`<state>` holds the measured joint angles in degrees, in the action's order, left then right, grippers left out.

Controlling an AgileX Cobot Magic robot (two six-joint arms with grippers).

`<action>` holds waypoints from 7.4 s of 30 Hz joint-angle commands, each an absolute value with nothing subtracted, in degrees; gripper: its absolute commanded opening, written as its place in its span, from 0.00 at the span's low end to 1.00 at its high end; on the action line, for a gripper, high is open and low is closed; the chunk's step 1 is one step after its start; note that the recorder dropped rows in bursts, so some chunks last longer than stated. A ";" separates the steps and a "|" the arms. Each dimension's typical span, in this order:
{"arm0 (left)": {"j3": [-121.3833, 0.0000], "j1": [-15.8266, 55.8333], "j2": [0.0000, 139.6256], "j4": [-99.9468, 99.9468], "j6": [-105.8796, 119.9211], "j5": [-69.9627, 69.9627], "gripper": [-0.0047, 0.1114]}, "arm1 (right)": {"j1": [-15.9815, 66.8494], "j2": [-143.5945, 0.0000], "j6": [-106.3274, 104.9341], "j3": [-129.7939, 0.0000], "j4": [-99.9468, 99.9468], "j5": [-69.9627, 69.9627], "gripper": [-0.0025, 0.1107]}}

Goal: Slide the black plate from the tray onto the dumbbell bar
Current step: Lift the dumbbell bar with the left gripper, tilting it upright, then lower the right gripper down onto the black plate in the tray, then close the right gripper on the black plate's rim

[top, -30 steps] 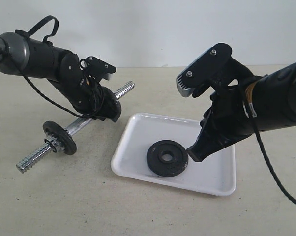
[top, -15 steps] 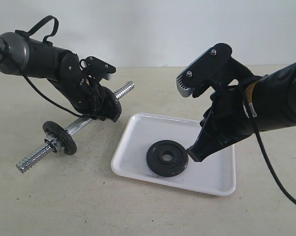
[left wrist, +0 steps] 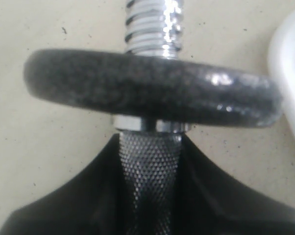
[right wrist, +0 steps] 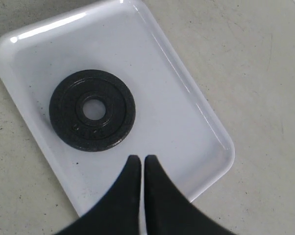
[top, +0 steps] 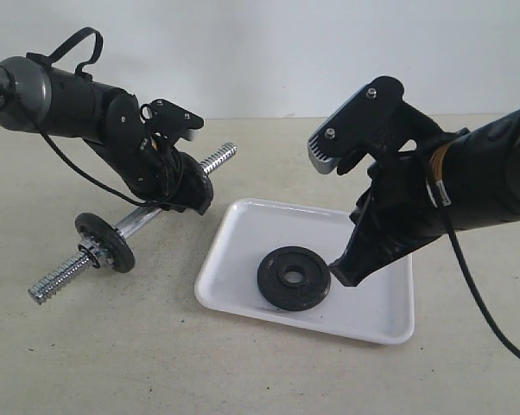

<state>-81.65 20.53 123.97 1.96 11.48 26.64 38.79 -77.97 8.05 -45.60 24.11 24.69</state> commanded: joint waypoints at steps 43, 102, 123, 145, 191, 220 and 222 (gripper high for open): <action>-81.40 20.65 108.20 0.69 11.00 38.36 0.08 | 38.87 -77.92 9.54 -46.04 36.51 21.12 0.02; -65.31 26.67 92.05 -1.63 12.28 26.59 0.08 | 33.70 -101.05 -27.96 -68.74 -6.08 51.64 0.02; -65.31 26.67 88.27 2.39 12.28 30.43 0.08 | 33.83 -111.48 -10.31 -75.58 -2.20 43.67 0.02; -65.31 26.67 87.26 2.39 12.00 32.13 0.08 | 34.02 -112.59 -9.11 -75.58 -11.06 40.93 0.94; -65.31 26.67 80.74 2.39 11.88 34.52 0.08 | 36.53 -121.43 11.23 -80.04 0.35 45.19 0.94; -65.31 26.67 80.74 2.39 12.00 34.63 0.08 | 36.53 -121.43 10.01 -80.14 0.35 46.58 0.94; -65.31 26.67 80.74 2.39 12.00 34.63 0.08 | 36.53 -121.43 9.88 -80.14 0.35 46.58 0.92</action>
<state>-62.96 26.64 84.03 1.30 12.06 40.65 36.52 -120.84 10.62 -80.27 0.74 47.03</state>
